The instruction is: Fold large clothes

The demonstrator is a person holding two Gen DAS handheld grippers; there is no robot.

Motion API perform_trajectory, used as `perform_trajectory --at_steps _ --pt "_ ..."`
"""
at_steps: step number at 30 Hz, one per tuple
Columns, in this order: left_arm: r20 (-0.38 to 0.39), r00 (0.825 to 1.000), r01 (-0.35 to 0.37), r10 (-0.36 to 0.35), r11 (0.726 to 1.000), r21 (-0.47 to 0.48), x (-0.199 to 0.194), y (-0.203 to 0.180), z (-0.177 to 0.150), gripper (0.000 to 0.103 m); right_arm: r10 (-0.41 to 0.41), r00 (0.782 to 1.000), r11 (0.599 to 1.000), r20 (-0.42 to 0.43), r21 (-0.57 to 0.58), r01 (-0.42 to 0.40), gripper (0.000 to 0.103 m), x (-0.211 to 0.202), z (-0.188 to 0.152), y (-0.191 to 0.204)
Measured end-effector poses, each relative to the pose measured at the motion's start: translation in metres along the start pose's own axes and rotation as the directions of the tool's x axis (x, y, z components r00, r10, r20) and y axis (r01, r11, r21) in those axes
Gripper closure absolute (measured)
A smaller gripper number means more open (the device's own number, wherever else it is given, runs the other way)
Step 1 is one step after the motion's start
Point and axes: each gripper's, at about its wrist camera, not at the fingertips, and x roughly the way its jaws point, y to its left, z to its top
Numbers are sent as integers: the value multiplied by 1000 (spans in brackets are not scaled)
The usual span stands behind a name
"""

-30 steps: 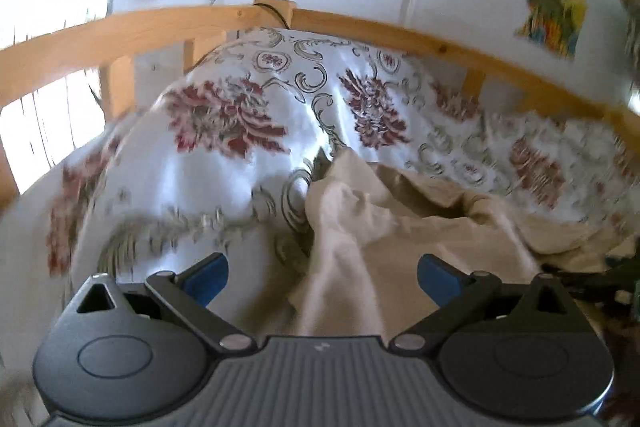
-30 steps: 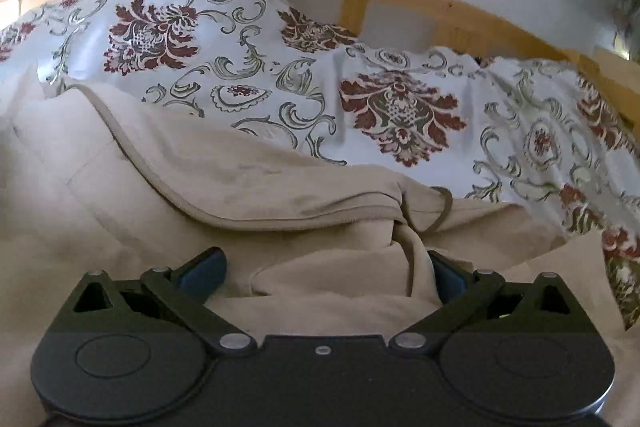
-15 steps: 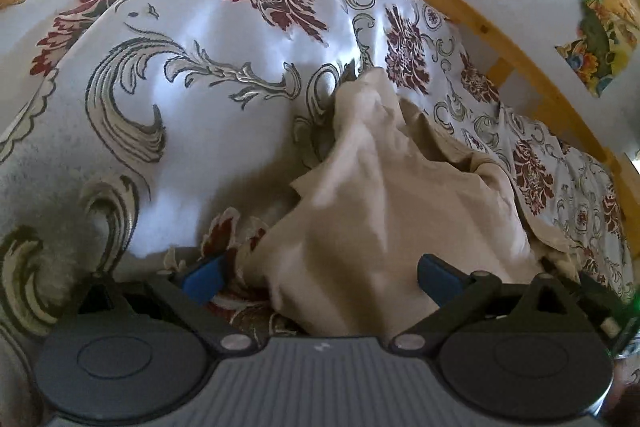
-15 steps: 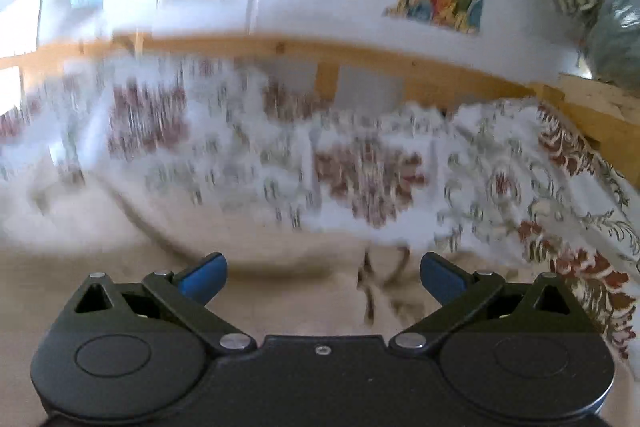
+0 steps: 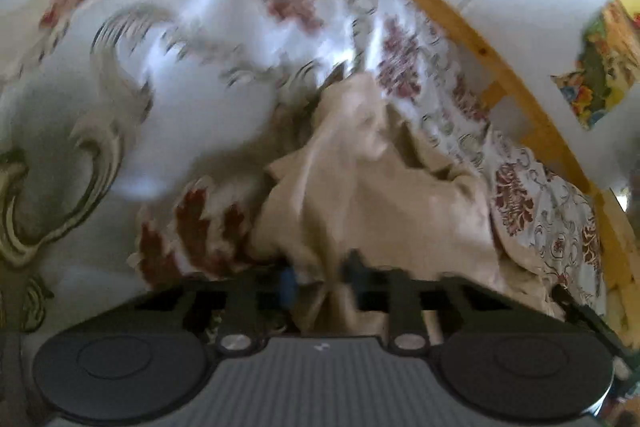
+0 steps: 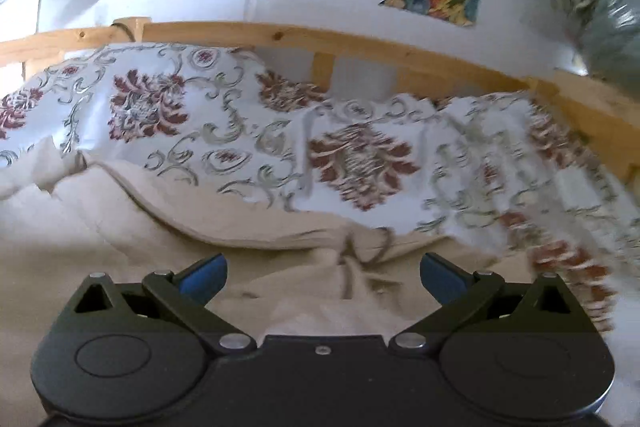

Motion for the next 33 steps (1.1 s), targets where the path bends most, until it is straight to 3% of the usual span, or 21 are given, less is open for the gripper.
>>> perform_trajectory --at_steps 4,7,9,11,15,17,19,22,24,28,30,31,33 --pt "99 993 44 -58 991 129 -18 -36 -2 100 24 1000 999 19 37 -24 1 -34 -11 1" --pt "150 979 100 -141 962 254 -32 -66 -1 101 -1 1000 997 15 -79 2 1 -22 -34 23" --pt "144 965 165 -221 932 324 -39 -85 2 102 11 1000 991 -19 -134 -13 1 -4 -56 33" --pt "134 945 219 -299 880 421 -45 -108 0 102 42 998 994 -37 -100 -45 1 7 -65 30" --pt "15 884 363 -468 705 610 -51 -166 -11 102 81 995 995 -59 -58 -84 1 12 -63 23" --pt "-69 851 431 -520 619 657 -46 -194 -20 102 146 987 989 -71 5 -146 1 9 -58 9" --pt "-150 824 495 -546 566 659 -38 -216 -27 102 173 983 976 -59 143 -163 8 -2 -43 -23" --pt "-212 814 527 -540 536 659 -22 -237 -39 102 12 1000 952 -26 306 -3 7 -32 -18 -84" --pt "-235 825 524 -515 537 661 -7 -247 -47 102 -7 999 885 -33 466 22 7 -53 -14 -129" --pt "-235 853 496 -466 581 645 8 -258 -57 102 24 996 707 -89 706 46 6 -110 -43 -179" --pt "-236 860 482 -452 569 666 10 -260 -61 102 106 993 618 -51 786 -26 6 -135 -61 -184" --pt "-244 861 479 -447 552 683 10 -260 -62 102 172 985 560 3 823 -101 7 -142 -67 -184" --pt "-268 856 487 -441 517 704 7 -264 -67 102 312 943 414 116 877 -245 7 -141 -73 -182"
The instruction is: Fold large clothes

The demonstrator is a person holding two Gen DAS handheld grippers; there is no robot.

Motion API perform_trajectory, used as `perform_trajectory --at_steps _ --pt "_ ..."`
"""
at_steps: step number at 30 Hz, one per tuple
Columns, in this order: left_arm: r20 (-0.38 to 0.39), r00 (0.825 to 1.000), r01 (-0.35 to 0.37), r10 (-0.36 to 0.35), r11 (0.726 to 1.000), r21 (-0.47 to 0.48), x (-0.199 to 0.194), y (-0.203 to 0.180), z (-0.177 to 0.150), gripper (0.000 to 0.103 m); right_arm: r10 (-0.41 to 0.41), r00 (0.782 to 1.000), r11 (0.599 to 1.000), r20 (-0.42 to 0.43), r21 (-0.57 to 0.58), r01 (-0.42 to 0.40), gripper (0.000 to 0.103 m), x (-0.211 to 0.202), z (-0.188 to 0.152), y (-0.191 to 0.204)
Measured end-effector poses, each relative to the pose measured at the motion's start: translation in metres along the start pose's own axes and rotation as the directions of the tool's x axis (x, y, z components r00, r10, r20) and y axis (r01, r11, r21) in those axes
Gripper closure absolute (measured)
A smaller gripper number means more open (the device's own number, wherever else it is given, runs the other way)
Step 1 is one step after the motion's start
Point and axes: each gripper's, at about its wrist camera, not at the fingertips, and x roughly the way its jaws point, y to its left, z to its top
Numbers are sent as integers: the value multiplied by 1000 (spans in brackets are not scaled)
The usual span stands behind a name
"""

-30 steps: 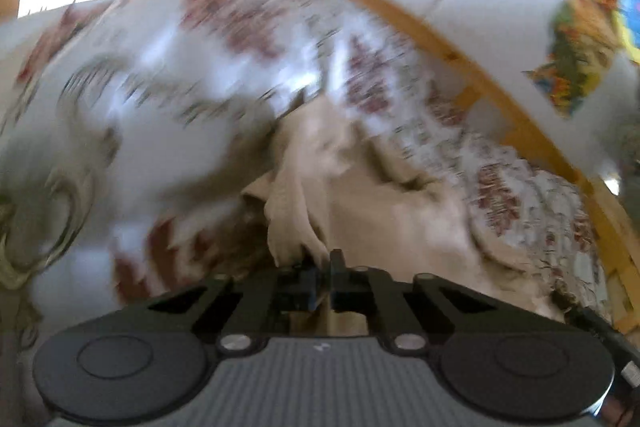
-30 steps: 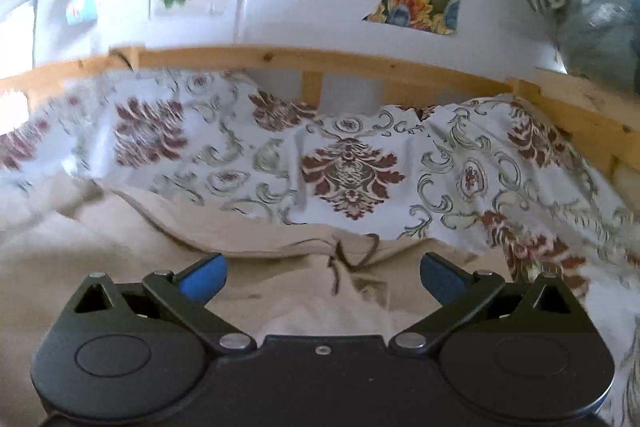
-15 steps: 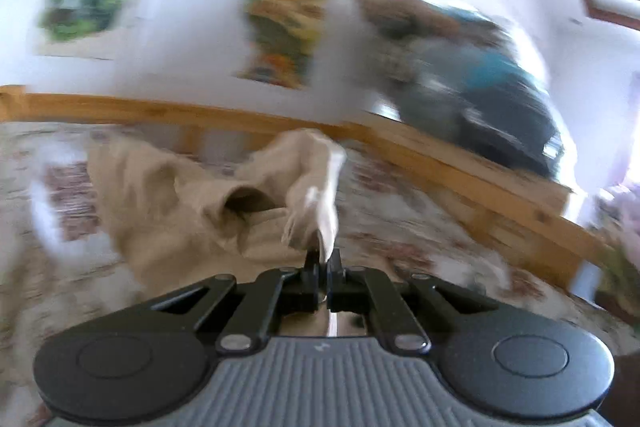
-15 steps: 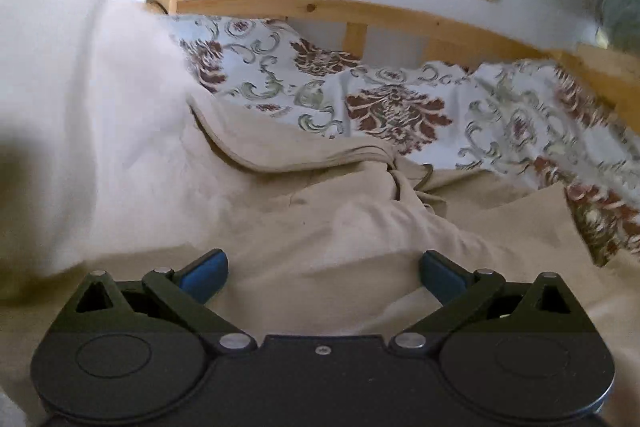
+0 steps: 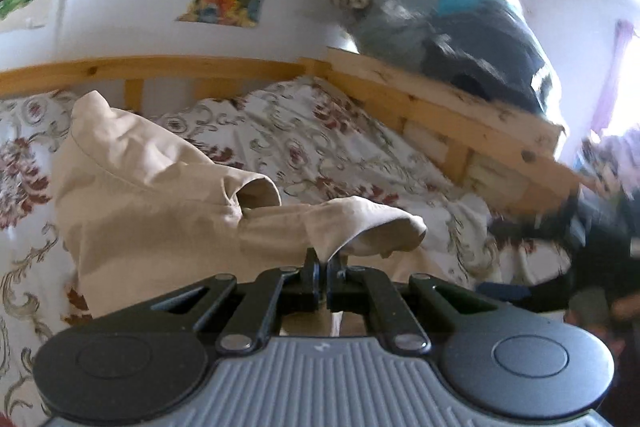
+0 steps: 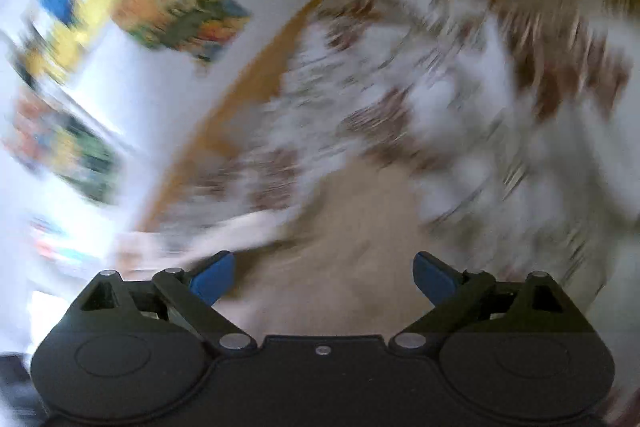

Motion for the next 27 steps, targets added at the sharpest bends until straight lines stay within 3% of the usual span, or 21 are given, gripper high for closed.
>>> perform_trajectory --at_steps 2,4,6,8,10,11,15,18,20,23,25,27 --pt "-21 999 25 -25 999 45 5 -11 -2 102 150 986 984 -66 109 -143 7 15 2 -1" --pt "-42 997 68 -64 994 90 6 -24 -5 102 177 978 973 -107 169 -157 10 32 5 1" --pt "-76 991 121 -111 982 142 11 -40 -11 102 148 980 985 -131 112 -133 34 42 14 5" --pt "-112 984 162 -141 963 214 17 -57 -21 102 56 990 998 -132 35 -52 76 54 22 6" --pt "-155 974 202 -164 940 276 26 -70 -33 102 8 995 999 -97 -39 -12 91 57 27 1" --pt "-169 970 218 -174 931 292 30 -74 -39 102 1 997 998 -79 -68 -6 94 58 26 -1" --pt "-216 958 243 -190 935 258 49 -77 -53 102 -65 997 990 -42 -126 59 93 66 22 -28" --pt "-225 956 238 -189 947 215 54 -73 -59 102 -59 997 996 -55 -77 54 70 73 22 -41" --pt "-221 958 232 -182 945 231 52 -75 -62 102 -10 998 997 -68 -71 5 38 76 22 -39" --pt "-224 960 226 -166 935 274 52 -78 -65 102 -16 994 986 -109 -164 -3 20 86 19 -22" --pt "-232 960 221 -156 931 289 53 -80 -67 102 -36 989 979 -144 -205 5 19 95 16 -15" --pt "-239 960 217 -149 932 291 57 -80 -68 102 -64 985 967 -160 -255 22 25 102 10 -9"
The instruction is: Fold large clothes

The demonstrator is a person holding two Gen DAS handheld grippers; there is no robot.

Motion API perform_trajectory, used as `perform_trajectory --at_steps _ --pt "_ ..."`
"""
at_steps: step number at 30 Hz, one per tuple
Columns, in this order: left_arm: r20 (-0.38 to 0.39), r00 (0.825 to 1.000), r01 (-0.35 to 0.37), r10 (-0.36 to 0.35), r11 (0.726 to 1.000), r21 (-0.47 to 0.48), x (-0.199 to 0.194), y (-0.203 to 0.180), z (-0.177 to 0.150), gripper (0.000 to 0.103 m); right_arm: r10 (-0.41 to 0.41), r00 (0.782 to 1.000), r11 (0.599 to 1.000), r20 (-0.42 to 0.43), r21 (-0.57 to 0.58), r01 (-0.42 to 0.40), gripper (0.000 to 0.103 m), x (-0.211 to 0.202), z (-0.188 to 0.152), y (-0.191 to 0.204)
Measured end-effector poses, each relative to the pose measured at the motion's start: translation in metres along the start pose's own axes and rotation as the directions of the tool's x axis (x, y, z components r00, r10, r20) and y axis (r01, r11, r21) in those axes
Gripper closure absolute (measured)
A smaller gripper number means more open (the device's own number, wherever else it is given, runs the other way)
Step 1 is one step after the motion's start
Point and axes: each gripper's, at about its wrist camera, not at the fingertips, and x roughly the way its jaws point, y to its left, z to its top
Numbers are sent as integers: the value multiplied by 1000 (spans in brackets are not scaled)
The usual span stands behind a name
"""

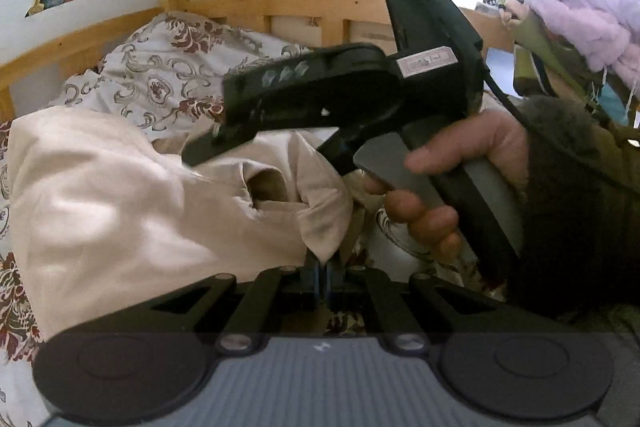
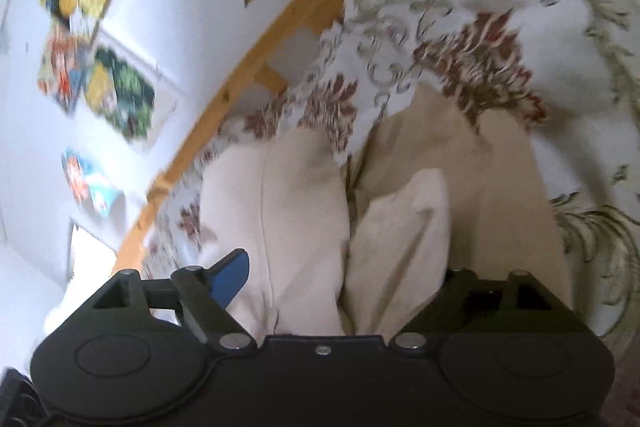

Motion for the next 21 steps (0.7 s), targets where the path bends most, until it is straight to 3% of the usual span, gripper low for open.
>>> perform_trajectory --at_steps 2,4,10,14,17,19,21 --pt "-4 1000 1 -1 1000 -3 1 0 1 102 -28 1000 996 2 -84 28 67 1 -4 9" --pt "0 1000 3 -3 1000 3 1 0 3 102 -11 1000 992 25 -127 14 88 -4 -5 14" --pt "33 999 3 -5 998 70 5 -7 17 102 -31 991 946 133 -315 72 101 -17 -5 44" --pt "41 997 67 -71 995 80 21 -11 34 101 -68 976 954 209 -274 125 101 -33 9 29" --pt "14 995 102 -103 993 54 36 -12 34 99 -146 967 951 207 -242 195 101 -31 13 3" --pt "13 990 141 -141 990 -9 36 -5 31 88 -192 964 942 184 -241 234 102 -22 12 -8" --pt "16 985 173 -172 983 -55 28 2 29 54 -208 961 930 184 -267 253 101 -17 10 -12"
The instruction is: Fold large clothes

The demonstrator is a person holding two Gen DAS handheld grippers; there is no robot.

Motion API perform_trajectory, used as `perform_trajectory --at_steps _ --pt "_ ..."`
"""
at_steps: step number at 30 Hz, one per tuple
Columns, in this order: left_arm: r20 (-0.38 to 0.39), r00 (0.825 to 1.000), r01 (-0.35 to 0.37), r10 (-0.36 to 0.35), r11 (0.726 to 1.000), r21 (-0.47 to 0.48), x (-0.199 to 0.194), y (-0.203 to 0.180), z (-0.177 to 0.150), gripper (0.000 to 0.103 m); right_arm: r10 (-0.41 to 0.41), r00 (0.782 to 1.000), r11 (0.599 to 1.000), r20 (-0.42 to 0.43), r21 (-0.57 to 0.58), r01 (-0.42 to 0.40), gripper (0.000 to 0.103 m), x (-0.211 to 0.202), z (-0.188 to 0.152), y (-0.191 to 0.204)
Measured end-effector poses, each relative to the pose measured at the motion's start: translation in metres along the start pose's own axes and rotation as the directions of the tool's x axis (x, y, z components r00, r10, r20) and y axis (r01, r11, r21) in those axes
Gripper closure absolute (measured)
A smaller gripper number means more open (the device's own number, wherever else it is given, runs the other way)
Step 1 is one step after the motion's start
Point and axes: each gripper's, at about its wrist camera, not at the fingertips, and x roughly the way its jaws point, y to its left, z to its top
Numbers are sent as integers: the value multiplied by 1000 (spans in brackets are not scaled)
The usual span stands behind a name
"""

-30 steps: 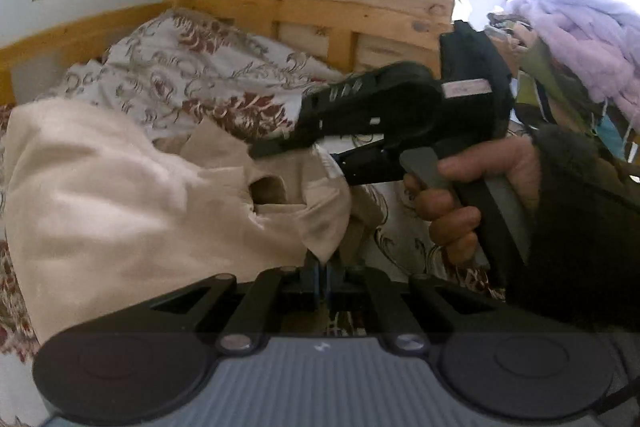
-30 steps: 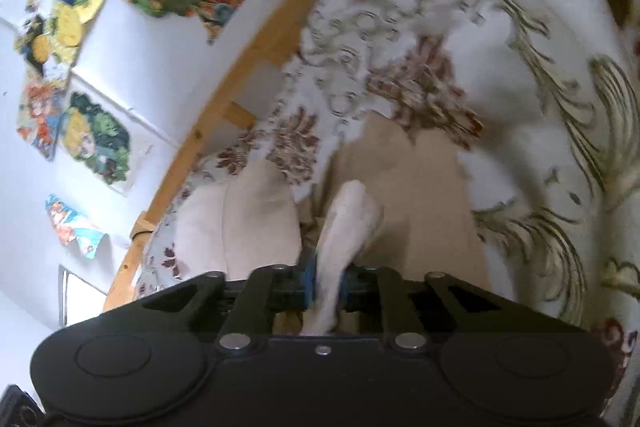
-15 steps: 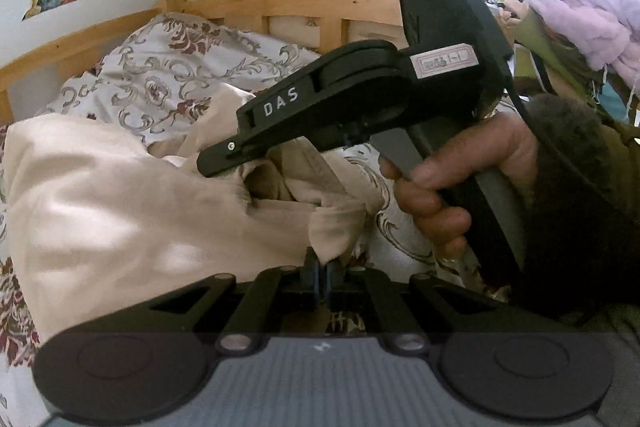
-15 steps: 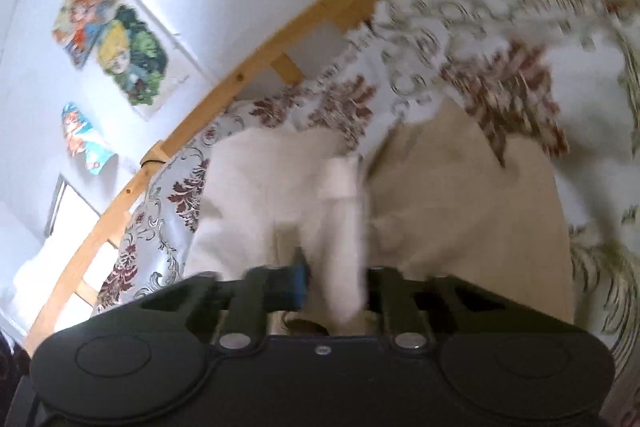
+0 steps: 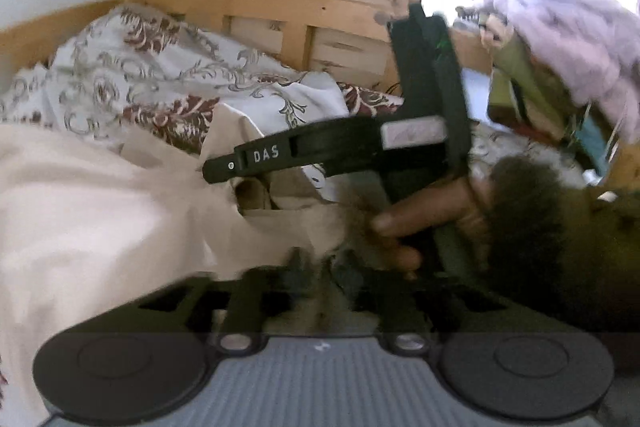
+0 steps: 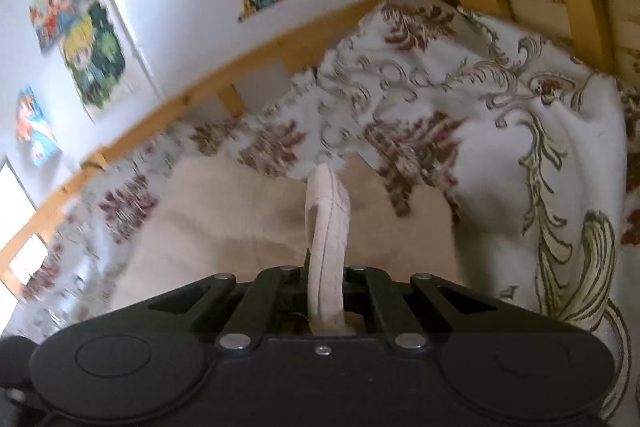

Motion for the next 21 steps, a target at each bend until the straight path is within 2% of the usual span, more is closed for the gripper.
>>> perform_trajectory --at_steps 1,3,5,6,9,11,12,13,15,16,17,19,20,21 --pt "14 1000 4 -4 1000 -21 -9 2 0 48 -6 1000 1000 -1 -8 6 101 3 -1 -1" --pt "50 998 -32 36 997 -69 -30 5 -2 23 -39 999 999 -17 -13 39 102 11 -4 -4" --pt "103 990 -79 94 987 -142 -57 12 -6 13 -54 997 998 -46 -15 53 102 16 -8 -9" --pt "131 983 -105 132 976 -193 -72 18 -10 13 -60 997 998 -50 -23 59 101 17 -9 -8" --pt "177 941 -209 288 906 -367 -105 40 -26 8 -75 996 995 -41 -76 71 101 15 -9 2" --pt "165 910 -264 381 838 -478 -116 62 -40 7 -82 996 994 -46 -76 79 101 16 -10 2" --pt "123 900 -295 419 791 -536 -118 77 -47 8 -86 995 994 -46 -68 82 101 17 -10 2" --pt "82 901 -302 426 752 -586 -116 93 -54 8 -89 995 994 -44 -63 86 99 16 -9 2" --pt "16 911 -302 413 692 -655 -109 118 -66 10 -111 993 992 -34 -59 109 90 13 -6 4" --pt "-30 920 -306 392 666 -681 -103 130 -71 10 -121 992 992 -19 -47 120 80 9 -3 5" --pt "-53 930 -296 365 652 -699 -100 137 -79 10 -111 994 993 2 -29 111 68 3 1 4" --pt "-63 942 -272 331 635 -723 -94 145 -88 9 -77 993 997 85 14 77 59 -15 7 2" --pt "-62 945 -263 321 637 -725 -92 148 -89 9 -66 989 998 135 27 63 48 -25 11 2" --pt "-60 948 -258 313 642 -722 -90 149 -88 8 -41 982 999 183 33 36 42 -34 13 2"
